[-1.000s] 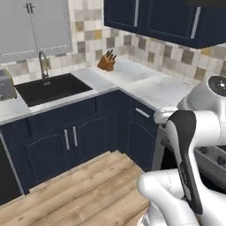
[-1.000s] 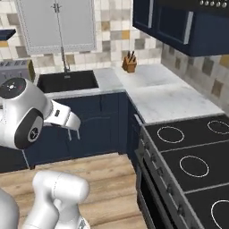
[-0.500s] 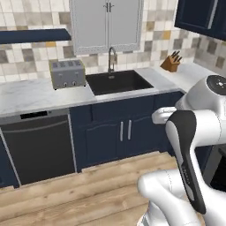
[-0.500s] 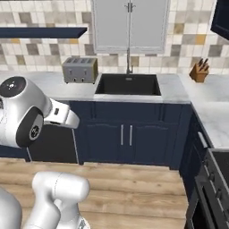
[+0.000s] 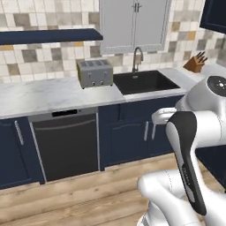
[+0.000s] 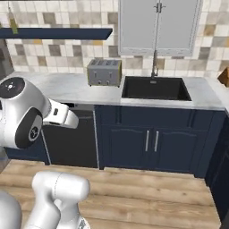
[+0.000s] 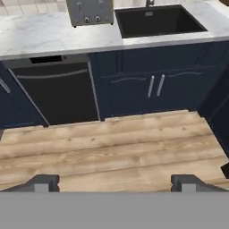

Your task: Take 2 condiments from the cabinet and move them on the counter near the stove.Make sure the condiments are lined up with each other, next to each other.

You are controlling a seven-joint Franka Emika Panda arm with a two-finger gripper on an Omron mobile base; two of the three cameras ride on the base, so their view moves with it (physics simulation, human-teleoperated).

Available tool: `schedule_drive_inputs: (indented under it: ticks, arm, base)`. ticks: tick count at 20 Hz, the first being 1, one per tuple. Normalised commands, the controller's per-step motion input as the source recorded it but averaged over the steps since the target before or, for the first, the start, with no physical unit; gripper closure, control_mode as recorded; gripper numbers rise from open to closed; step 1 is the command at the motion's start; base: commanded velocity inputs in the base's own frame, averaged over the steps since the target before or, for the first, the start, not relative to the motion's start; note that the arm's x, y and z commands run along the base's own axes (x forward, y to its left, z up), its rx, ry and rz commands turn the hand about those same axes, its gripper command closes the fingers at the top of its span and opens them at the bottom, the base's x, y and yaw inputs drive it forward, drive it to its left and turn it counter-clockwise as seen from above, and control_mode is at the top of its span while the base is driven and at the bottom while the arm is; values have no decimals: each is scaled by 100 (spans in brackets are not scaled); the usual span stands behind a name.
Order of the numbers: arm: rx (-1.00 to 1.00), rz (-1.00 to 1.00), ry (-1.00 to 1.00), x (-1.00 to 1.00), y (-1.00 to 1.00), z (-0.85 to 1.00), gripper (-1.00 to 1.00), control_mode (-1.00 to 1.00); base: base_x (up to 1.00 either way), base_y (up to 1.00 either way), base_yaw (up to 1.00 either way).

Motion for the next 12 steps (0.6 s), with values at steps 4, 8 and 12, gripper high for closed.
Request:
schedule_drive_inputs:
  ticks: [4, 8, 12]
  arm:
    - [0, 0, 0, 0, 0, 0, -100, 100]
    - [0, 0, 0, 0, 0, 0, -100, 100]
    - [0, 0, 0, 0, 0, 0, -100, 100]
  base:
    - [98, 55, 20]
    - [98, 43, 24]
    - [49, 50, 25]
